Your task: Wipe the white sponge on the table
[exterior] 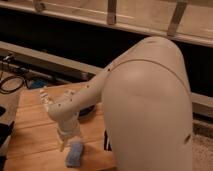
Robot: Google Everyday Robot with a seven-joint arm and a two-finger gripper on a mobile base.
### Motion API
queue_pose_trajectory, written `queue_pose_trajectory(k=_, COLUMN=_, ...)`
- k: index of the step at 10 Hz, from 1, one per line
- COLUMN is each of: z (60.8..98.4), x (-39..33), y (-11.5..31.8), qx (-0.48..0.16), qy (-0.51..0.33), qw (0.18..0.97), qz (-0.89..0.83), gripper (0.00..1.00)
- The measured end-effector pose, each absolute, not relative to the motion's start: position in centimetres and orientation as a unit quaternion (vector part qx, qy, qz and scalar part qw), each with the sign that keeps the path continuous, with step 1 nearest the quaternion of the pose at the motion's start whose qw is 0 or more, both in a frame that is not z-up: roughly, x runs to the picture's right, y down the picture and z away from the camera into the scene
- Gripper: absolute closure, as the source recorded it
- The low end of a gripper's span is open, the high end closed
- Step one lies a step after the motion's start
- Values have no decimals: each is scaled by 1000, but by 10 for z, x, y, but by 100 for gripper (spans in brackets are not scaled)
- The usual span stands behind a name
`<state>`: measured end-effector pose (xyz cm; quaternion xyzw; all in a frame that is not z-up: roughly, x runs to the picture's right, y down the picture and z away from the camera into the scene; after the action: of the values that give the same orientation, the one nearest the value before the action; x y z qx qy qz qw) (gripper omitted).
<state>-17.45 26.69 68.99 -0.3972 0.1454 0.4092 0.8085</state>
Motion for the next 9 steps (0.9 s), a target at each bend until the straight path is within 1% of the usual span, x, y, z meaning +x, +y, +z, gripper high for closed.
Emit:
queue_pose_trajectory(k=1, z=691, x=-178, y=276, qx=-403, qy=149, qw=808, qz=404, gripper=20)
queue_pose_trajectory(k=4, z=709, x=-184, y=307, qx=-421, qy=177, qw=797, qz=395, gripper=20)
queue_pose_trajectory(k=6, z=721, x=-178, y=314, qx=-430, qy=197, qw=779, qz=412, gripper=20)
queue_pose_trajectory(k=9, z=737, x=-167, y=320, qx=-422, qy=238, qw=752, qz=447, gripper=20)
